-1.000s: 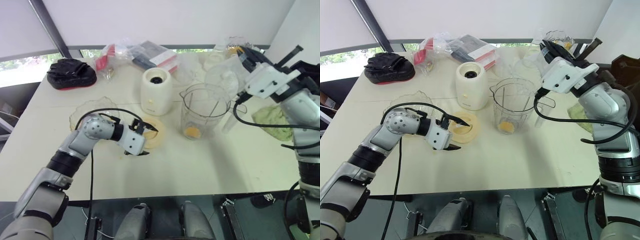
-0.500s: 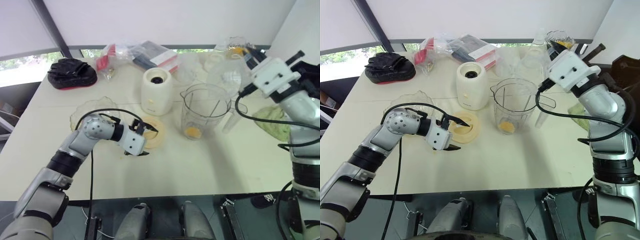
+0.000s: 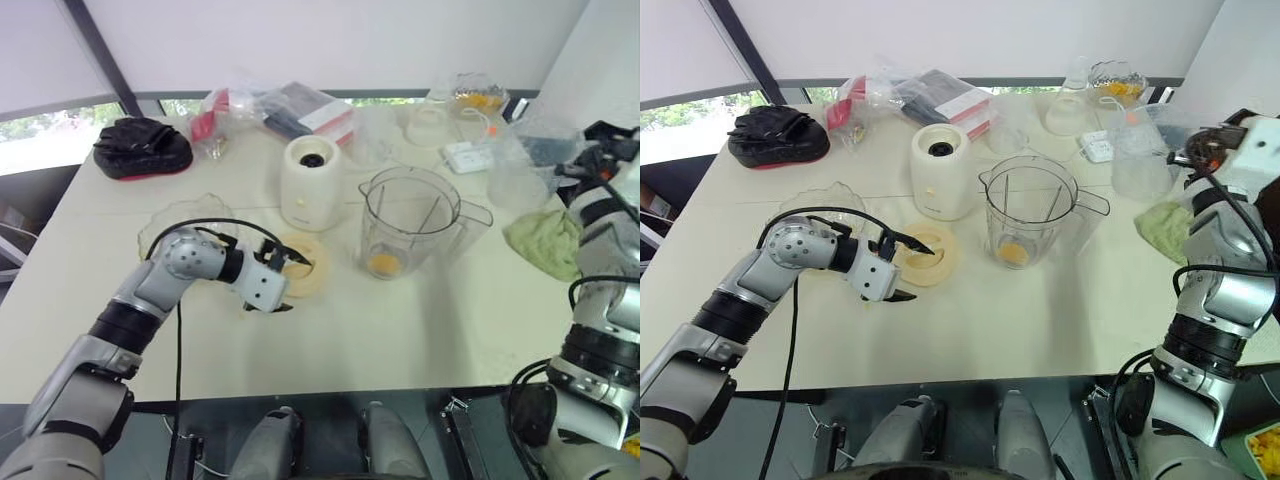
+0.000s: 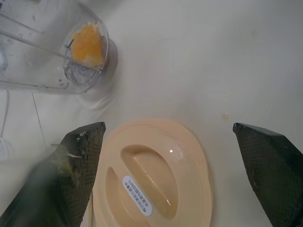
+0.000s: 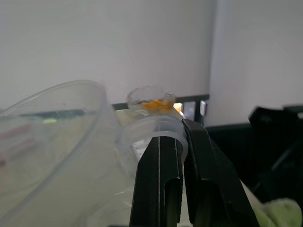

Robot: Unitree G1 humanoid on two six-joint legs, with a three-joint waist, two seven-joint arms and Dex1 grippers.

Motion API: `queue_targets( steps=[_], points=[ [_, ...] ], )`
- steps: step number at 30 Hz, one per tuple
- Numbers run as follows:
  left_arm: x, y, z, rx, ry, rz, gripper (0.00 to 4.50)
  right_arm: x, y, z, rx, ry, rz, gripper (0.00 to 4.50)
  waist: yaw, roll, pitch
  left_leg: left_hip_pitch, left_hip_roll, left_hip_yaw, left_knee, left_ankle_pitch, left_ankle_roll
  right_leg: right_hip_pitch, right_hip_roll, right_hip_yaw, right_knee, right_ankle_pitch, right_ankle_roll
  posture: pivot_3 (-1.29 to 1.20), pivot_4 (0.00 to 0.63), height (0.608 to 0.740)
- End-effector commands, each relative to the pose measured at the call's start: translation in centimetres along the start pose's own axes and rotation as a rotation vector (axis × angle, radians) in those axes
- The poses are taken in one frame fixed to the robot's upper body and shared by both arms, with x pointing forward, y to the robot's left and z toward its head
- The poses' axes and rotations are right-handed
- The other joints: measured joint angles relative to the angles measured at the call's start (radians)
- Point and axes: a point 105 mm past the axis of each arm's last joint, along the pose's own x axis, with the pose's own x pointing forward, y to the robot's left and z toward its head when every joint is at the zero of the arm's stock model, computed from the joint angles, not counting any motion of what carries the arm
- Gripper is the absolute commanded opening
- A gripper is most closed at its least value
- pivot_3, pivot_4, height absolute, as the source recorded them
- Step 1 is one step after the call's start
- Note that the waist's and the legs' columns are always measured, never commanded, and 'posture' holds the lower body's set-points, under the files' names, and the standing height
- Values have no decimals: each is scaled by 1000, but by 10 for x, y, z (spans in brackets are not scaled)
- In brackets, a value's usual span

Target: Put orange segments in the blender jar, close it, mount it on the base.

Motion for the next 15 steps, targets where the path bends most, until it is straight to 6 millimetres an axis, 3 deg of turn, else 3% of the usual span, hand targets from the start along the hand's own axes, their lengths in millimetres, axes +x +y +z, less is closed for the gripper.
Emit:
queue_targets(
  steps=[1,15],
  points=[
    [-6,4,2,62,20,-11,4500,-4,-19,-13,124,6,-129,33,0,0,0,0,0,0,0,0,0,0,0,0,0,0,0,0,150,740],
    [-6,4,-1,98,47,-28,4500,-6,-24,-67,304,87,-264,33,-4,1,0,0,0,0,0,0,0,0,0,0,1,0,0,0,150,740]
  ],
)
